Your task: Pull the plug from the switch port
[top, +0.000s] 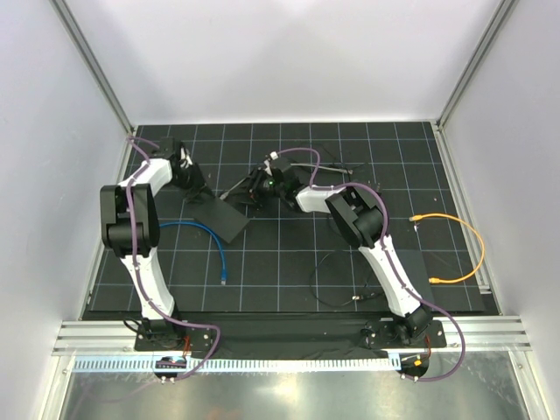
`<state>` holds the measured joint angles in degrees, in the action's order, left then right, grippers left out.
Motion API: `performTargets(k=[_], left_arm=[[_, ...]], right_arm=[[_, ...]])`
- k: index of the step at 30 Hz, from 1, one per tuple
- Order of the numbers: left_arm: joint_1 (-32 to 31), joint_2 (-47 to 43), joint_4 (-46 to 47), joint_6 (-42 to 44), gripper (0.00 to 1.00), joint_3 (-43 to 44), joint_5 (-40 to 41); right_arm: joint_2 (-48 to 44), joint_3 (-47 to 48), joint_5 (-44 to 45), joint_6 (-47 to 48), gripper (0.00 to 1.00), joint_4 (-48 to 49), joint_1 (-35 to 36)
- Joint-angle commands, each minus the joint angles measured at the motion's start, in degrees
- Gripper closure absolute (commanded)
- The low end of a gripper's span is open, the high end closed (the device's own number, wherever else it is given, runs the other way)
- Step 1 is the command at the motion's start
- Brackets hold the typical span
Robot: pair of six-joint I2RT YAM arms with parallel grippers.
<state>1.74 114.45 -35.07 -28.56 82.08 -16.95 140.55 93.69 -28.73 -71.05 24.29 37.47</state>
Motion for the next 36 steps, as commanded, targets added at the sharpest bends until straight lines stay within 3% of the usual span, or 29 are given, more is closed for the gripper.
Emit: performTargets(k=[1,6,17,36], left_arm=[[0.02,0.77,3.07,1.31,0.56,0.01,-6.16],[-1.2,1.21,5.97,-0.45,0.57,-2.37,-10.55],[-1.21,0.42,5.8,-0.54,0.59,-2.46,-10.12],[-2.88,0.68,5.01,-0.45,0.6,-2.02,-9.59]], right_arm=[[0.86,2.9,-1.5,0.73,0.53,0.14,-0.21],[1.22,3.17,-1.59,-0.41,0.54,-0.21,-0.3],[-0.89,-1.75,1.66,-2.08,0.65,0.14,-0.3],[0.52,-1.22,2.01,-1.82,0.68,-0.57,0.93]])
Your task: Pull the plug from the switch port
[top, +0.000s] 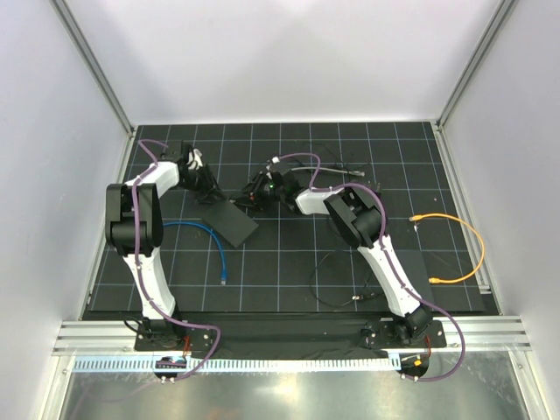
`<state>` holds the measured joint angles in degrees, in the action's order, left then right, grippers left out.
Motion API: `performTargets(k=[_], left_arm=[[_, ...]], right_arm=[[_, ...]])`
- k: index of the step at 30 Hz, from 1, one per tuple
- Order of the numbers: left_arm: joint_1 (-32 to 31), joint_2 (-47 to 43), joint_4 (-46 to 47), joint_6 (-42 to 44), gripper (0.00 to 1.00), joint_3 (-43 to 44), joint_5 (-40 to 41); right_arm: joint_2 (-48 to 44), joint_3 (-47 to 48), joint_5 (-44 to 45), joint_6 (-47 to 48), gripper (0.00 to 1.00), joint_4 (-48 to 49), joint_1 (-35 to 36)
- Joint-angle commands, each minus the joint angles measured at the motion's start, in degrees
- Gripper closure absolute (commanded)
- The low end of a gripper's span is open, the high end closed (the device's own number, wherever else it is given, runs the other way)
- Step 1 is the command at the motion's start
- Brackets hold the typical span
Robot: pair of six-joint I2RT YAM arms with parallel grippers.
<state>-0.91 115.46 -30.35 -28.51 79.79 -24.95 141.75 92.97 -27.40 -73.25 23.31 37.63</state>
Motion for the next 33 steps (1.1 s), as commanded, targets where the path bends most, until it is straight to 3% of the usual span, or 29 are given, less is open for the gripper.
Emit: performTargets(k=[1,18,21,28,33], left_arm=[[-0.24,-0.24,0.29,-0.49,0.6,0.37,-1.59],[-0.24,-0.32,0.11,-0.58,0.6,0.19,-1.68],[-0.32,-0.32,0.11,-0.58,0.6,0.19,-1.51],[-0.76,-0.15,0.11,-0.58,0.6,0.28,-1.59],[-0.85,-0.15,0.03,-0.58,0.6,0.02,-1.33]], right_arm=[[-1.21,-1.46,0.77,0.48,0.68,0.68,0.78],[0.28,0.11,0.85,0.92,0.69,-1.51,1.75],[0.54,0.55,0.94,0.92,0.74,-1.6,2.1],[0.63,-1.82,3.75,-0.13,0.98,2.52,2.28],[-0.07,-4.81,8.76,-1.97,0.99,8.93,2.1]])
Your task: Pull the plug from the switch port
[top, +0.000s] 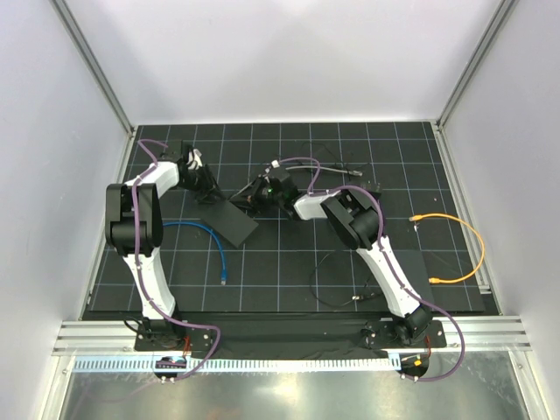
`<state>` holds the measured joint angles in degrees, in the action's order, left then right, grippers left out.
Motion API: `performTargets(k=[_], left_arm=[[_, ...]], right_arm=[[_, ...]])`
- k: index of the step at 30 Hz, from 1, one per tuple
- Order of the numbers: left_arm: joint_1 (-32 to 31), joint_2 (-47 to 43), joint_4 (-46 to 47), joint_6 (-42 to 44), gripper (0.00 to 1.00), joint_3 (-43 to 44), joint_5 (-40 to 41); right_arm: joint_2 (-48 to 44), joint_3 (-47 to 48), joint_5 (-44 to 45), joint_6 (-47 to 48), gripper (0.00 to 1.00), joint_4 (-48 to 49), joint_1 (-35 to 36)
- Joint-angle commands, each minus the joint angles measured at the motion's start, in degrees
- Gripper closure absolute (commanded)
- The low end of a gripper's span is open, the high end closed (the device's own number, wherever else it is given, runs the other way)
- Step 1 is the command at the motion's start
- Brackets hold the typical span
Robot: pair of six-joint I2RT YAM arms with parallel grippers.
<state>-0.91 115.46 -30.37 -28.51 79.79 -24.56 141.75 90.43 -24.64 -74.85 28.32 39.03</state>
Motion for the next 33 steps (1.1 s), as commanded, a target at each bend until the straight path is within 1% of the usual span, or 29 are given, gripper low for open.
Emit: performTargets(k=[1,10,17,21,22,25,26,27,29,33], left_arm=[[-0.85,-0.06,-0.04,-0.49,0.6,-0.16,-1.72],[-1.12,0.47,-0.39,-0.49,0.61,-0.34,-1.73],[-1.2,0.38,-0.39,-0.58,0.61,0.02,-1.55],[-1.2,-0.23,-0.3,-0.4,0.61,0.02,-1.11],[-1.2,-1.02,-0.3,-0.14,0.61,-0.16,-0.67],[-1.29,-2.86,-0.13,0.12,0.62,-0.51,2.31],[-1.46,-5.39,0.48,0.21,0.61,-1.21,3.45],[-1.99,-6.81,1.01,0.39,0.61,-1.74,5.99],[-2.69,-10.5,2.33,0.74,0.6,-3.14,7.94],[-4.19,-11.66,2.25,-0.75,0.62,-4.2,5.84]], right_arm=[[-0.07,-2.97,8.01,-0.91,0.99,4.64,0.7],[-0.69,-6.32,15.06,-9.16,0.99,12.11,-0.44],[-1.3,-6.67,17.26,-8.99,0.99,12.46,-0.79],[0.54,-7.37,17.61,-13.03,0.99,19.3,-0.79],[0.72,-7.81,17.96,-13.39,0.99,19.67,-0.79],[0.37,-7.73,17.7,-12.34,0.99,19.15,-0.97],[0.28,-7.55,17.44,-11.64,0.99,18.36,-0.79],[-0.24,-7.29,17.26,-10.07,0.99,16.27,-0.79],[-1.3,-8.16,17.7,-8.39,0.99,12.84,-0.62],[-4.64,-10.98,20.07,-5.22,0.99,9.66,0.26]])
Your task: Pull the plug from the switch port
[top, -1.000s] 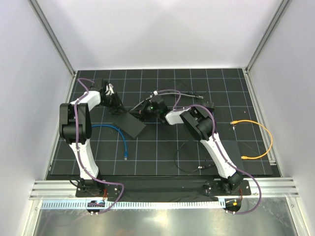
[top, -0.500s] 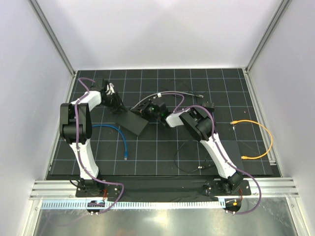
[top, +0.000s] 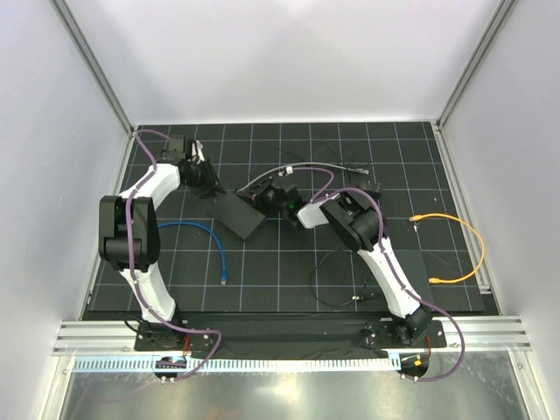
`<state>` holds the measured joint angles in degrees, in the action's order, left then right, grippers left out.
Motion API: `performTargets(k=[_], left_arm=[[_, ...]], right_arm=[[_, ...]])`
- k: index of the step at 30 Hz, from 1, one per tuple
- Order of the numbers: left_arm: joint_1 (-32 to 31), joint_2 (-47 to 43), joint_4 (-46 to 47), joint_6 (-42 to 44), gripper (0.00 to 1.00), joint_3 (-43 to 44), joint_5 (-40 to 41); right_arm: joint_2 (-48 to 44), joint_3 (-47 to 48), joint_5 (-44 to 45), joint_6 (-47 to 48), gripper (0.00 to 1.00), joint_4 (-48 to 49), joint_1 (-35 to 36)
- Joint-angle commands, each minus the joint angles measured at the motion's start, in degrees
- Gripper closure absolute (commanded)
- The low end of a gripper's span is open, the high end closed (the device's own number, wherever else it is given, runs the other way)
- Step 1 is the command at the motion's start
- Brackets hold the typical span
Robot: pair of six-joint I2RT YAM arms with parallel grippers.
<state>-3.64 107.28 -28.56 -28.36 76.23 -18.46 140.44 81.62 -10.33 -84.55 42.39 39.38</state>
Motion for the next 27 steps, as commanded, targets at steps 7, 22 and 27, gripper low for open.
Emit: performTargets(k=[7,22,27], left_arm=[[-4.45,1.68,-3.52,-3.98,0.71,0.24,-1.93],[-5.24,8.29,-8.89,-7.59,0.8,-0.81,5.45],[-5.32,9.69,-8.88,-6.89,0.8,-1.52,5.36]], right_arm=[[-5.09,0.02,7.43,14.93,0.99,-8.11,1.14],[-2.46,0.91,6.63,14.35,0.99,-0.39,-1.4],[-0.7,3.62,5.5,12.84,0.99,0.06,-3.95]])
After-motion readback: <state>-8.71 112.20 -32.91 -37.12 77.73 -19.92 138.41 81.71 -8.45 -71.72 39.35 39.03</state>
